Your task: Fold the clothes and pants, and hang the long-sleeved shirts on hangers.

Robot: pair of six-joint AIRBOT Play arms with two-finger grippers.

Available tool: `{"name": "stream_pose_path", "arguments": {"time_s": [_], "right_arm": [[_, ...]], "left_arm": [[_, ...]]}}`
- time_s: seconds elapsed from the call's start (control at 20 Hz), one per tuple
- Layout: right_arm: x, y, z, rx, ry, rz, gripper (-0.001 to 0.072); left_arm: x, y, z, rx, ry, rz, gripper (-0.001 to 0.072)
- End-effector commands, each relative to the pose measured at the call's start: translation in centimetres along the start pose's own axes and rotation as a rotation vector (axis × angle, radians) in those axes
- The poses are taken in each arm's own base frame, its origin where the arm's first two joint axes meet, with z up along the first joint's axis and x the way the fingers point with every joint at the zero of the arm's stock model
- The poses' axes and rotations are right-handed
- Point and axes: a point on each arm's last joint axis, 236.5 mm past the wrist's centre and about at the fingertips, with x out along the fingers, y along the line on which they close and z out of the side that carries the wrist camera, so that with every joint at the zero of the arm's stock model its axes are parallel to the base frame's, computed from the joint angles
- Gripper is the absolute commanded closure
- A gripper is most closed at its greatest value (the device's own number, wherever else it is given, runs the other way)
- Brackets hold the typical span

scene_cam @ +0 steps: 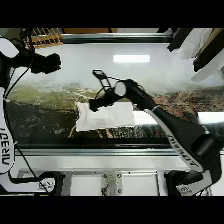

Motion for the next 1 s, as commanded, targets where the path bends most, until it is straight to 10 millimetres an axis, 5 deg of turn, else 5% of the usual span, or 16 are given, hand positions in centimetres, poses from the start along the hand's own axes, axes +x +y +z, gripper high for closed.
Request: {"name": "stream_pose_path", "arguments": {"time_s": [0.0, 0.15, 0.25, 0.45, 0.7, 0.95], "right_arm": [[-4.4, -9.7, -5.9, 0.161, 0.053, -0.125, -0.0001], [-6.6, -18.3, -13.0, 0.443, 0.099, -0.188, -0.0002], [-6.4, -20.7, -14.8, 0.587, 0.079, -0.111, -0.0002], [-2.9, -20.5, -13.4, 0.662, 0.031, 0.075, -0.0001], [2.2, -16.1, -10.4, 0.602, 0.054, 0.197, 0.0026], [3.4, -14.0, -7.3, 0.497, 0.009, 0.199, 0.0703]], "left_arm": [[1.0, 0.4, -4.9, -0.005, 0.038, 0.005, 0.0703], [2.4, 0.0, -10.0, 0.009, 0.114, 0.002, 0.0702], [3.2, -0.8, -12.2, 0.026, 0.135, -0.008, 0.0702], [4.2, -2.2, -14.2, 0.058, 0.153, -0.025, 0.0702], [4.3, -3.0, -14.1, 0.065, 0.141, -0.040, 0.0702], [4.3, -2.9, -14.3, 0.062, 0.149, -0.039, 0.0702]]}}
